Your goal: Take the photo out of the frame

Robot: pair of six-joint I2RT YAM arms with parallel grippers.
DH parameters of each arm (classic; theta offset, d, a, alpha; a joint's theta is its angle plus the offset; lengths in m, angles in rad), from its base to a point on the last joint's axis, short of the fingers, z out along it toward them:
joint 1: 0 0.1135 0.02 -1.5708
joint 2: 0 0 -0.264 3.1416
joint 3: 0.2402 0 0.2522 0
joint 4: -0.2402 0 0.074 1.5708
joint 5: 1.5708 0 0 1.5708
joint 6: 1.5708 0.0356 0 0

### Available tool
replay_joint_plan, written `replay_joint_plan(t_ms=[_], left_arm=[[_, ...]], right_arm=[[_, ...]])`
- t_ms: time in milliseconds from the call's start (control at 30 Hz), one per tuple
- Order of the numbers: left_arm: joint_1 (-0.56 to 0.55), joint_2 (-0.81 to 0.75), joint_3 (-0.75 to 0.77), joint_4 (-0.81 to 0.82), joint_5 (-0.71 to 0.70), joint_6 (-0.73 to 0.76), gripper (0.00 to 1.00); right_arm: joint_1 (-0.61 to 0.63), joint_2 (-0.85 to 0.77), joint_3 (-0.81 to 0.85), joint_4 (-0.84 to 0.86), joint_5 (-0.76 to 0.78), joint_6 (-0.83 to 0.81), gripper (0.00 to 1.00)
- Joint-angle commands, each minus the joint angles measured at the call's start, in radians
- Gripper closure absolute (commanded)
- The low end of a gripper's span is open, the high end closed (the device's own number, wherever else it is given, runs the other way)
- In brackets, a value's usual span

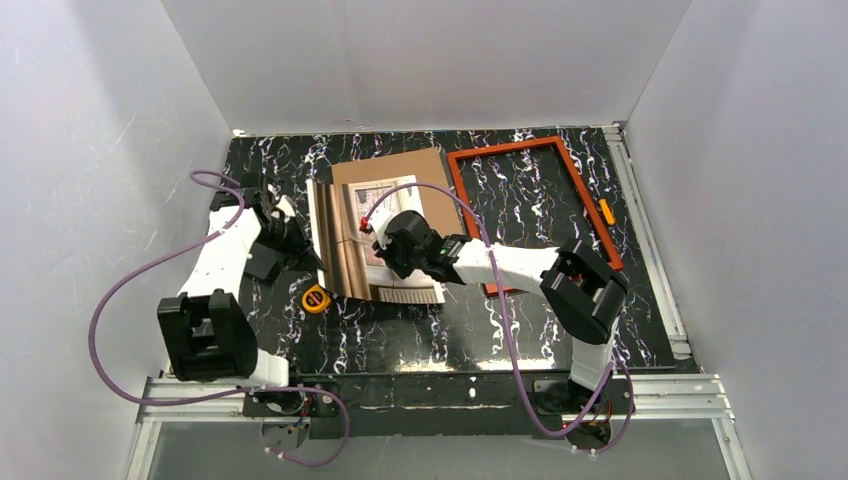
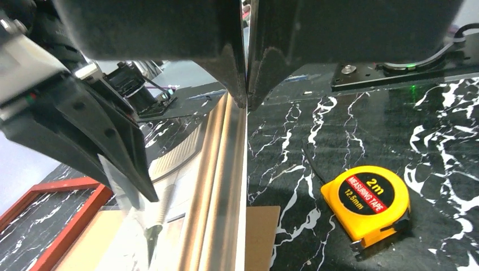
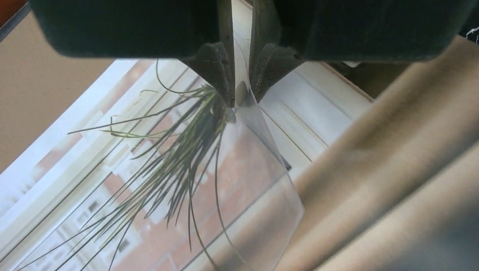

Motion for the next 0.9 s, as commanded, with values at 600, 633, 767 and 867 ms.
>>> replay_joint_plan(t_ms=[600,633,767,867], left_arm=[[-0.001,-0.187,0.651,-0.541,-0.214,0.047,1.00],[-0.001,-0.189,0.669,-0.526,-0.185,0.031,1.00],[-0.002,-0.198,0.681,-0.373,-0.054,-0.056,1.00],[-0.002,-0.202,0.663,-0.221,-0.010,-0.129,1.00]], right_arm=[[0.003,-0.558,-0.176,-0.188,-0.124,0.370,0.35],[0.002,-0.581,-0.187,-0.199,-0.112,0.375,0.35],[0.002,-0.661,-0.236,-0.252,-0.039,0.390,0.34],[-0.001,-0.721,-0.293,-0.273,0.006,0.400,0.34]])
